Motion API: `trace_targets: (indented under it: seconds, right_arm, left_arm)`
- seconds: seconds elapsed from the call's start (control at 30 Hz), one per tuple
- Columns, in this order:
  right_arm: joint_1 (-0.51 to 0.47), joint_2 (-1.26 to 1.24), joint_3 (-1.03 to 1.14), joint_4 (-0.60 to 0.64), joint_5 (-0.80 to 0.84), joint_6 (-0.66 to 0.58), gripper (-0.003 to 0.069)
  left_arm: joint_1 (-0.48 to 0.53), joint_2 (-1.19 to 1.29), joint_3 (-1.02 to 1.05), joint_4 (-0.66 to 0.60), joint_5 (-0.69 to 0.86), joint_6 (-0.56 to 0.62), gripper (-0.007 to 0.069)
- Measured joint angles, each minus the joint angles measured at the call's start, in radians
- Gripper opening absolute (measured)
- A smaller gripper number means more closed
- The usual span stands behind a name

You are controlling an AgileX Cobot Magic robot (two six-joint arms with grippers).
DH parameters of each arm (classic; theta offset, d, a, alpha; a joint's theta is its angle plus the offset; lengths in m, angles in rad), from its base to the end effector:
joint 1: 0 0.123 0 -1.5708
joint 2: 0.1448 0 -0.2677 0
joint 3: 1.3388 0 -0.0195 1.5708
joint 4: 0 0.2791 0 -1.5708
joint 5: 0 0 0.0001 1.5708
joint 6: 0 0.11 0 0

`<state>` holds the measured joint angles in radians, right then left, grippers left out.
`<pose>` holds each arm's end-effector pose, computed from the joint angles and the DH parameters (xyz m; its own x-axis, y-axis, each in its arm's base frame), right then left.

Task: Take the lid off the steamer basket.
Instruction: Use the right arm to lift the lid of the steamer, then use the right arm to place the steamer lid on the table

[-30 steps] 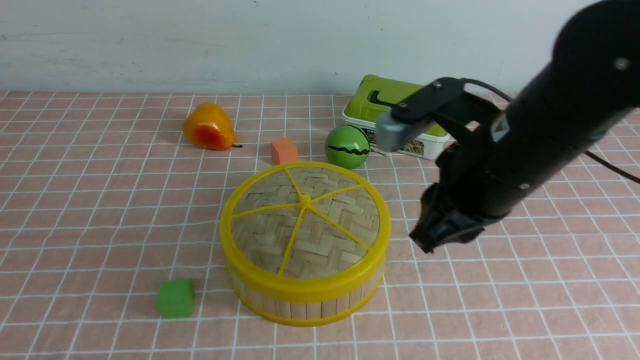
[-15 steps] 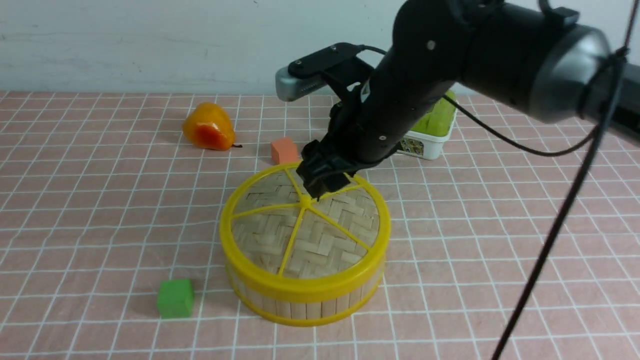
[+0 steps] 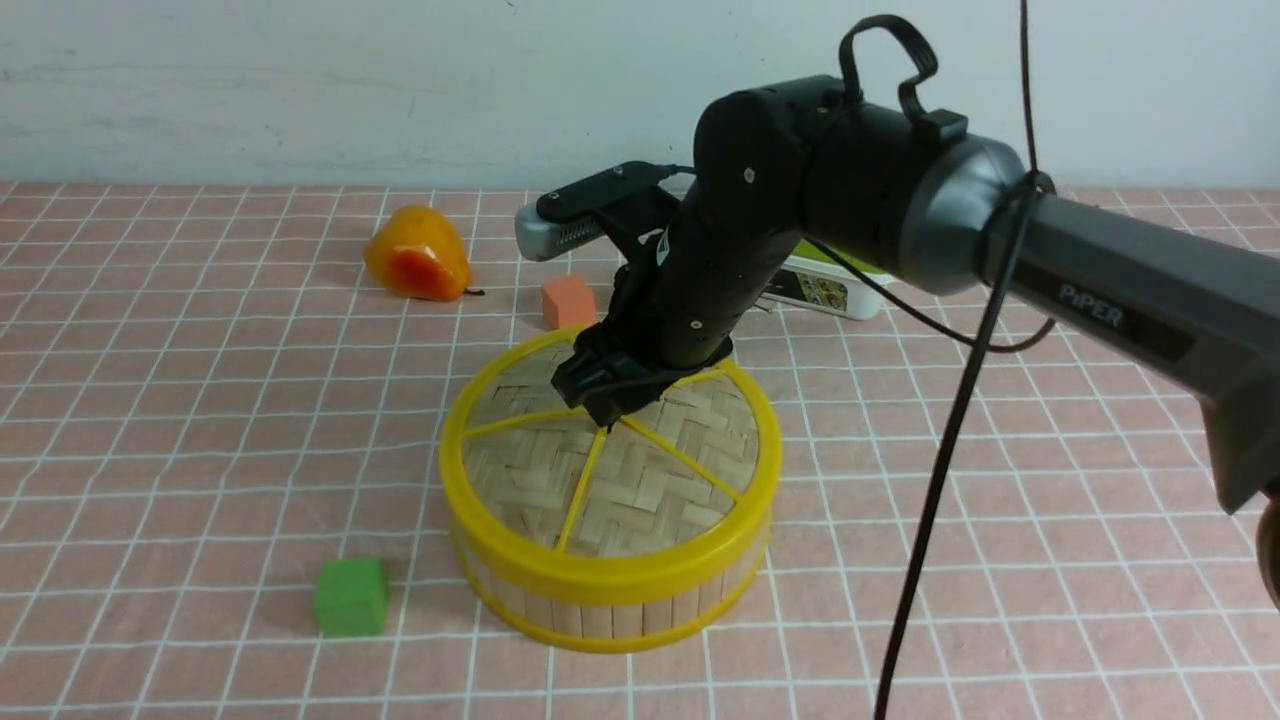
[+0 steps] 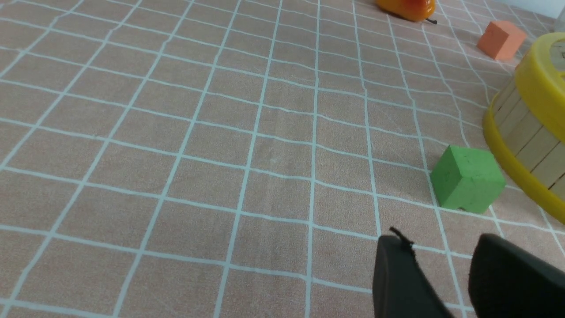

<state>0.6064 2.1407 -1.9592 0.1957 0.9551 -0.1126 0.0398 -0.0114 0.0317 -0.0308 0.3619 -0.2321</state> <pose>0.4091 0.3050 0.2246 -0.7096 -0.4905 -0.5058 -0.6277 0.7662 0.1376 0.1170 0.0035 0.1647 -0.2730 -0.2690 -0.9236 -0.1033 0.9628 -0.2499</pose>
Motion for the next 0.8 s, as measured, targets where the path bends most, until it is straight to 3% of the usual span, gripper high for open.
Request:
trace_targets:
  seconds: [0.5, 0.8]
  right_arm:
    - [0.000, 0.004, -0.008, 0.031, 0.015, 0.000, 0.0079]
    - [-0.044, -0.278, -0.008, -0.109, 0.154, 0.025, 0.0080]
  left_arm:
    - [0.000, 0.000, 0.000, 0.000, 0.000, 0.000, 0.0239]
    - [0.000, 0.000, 0.000, 0.000, 0.000, 0.000, 0.0239]
